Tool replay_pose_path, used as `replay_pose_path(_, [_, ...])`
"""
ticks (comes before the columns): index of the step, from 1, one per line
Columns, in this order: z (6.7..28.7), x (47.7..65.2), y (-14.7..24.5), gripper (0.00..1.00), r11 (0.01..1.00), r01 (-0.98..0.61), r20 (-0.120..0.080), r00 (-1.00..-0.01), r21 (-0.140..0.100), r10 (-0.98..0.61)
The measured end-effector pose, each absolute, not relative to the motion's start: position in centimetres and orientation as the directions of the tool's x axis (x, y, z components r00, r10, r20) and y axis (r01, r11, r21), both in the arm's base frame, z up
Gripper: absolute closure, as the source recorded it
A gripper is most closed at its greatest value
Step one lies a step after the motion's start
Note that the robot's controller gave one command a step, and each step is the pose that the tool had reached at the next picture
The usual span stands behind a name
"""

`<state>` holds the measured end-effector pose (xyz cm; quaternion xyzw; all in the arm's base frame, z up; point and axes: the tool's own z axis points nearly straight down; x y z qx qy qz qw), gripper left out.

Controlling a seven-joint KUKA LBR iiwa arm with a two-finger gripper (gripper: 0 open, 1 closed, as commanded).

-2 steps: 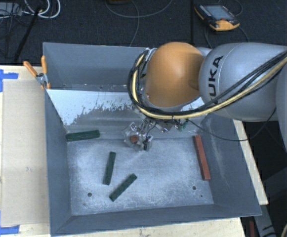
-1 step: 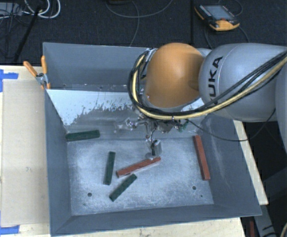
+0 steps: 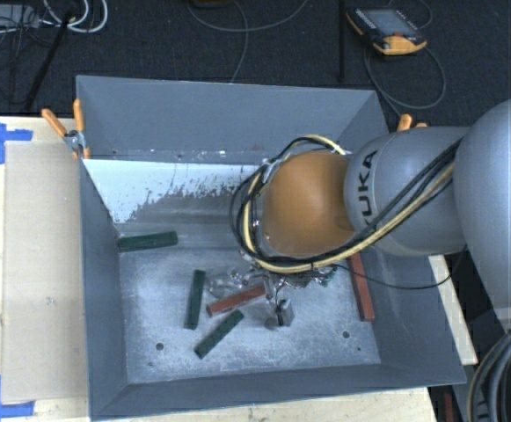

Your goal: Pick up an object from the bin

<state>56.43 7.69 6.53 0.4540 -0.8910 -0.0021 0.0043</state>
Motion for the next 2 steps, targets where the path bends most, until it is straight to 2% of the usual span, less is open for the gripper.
replay_pose_path(1, [6.9, 56.7, 7.8, 1.0, 0.589, -0.808, -0.001, -0.589, 0.002, -0.808])
replay_pose_path(2, [20.5, 54.7, 7.4, 1.0, 0.469, -0.883, -0.005, -0.469, -0.006, -0.883])
